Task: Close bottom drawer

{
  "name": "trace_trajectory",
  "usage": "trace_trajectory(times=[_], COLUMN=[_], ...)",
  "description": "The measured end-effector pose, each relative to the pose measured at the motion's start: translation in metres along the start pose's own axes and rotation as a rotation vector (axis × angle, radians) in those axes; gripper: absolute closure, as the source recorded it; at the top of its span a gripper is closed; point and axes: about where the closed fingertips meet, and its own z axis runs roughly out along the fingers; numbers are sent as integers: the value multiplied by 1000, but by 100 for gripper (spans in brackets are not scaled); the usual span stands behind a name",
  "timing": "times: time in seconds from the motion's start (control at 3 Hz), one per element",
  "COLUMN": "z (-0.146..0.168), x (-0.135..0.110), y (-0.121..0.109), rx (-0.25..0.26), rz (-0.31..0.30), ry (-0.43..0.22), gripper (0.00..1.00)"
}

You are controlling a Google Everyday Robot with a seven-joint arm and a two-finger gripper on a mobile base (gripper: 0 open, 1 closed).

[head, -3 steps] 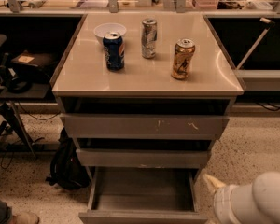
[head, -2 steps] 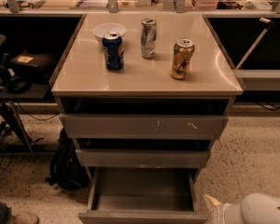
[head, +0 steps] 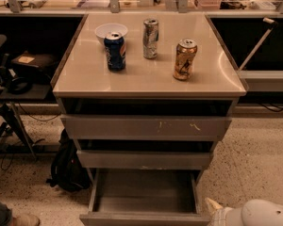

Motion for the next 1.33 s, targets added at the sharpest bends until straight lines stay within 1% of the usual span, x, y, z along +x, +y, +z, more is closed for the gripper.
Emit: trace_trajectory(times=[0.33,0.67,1.0,1.33], z=[16,57,99,140], x=[9,47,82,107], y=[12,14,-20,-43], rx=[21,68,165,207], rz=[-6,-41,-73,-58], ry=[4,2,-28,-85], gripper=[0,0,0,0])
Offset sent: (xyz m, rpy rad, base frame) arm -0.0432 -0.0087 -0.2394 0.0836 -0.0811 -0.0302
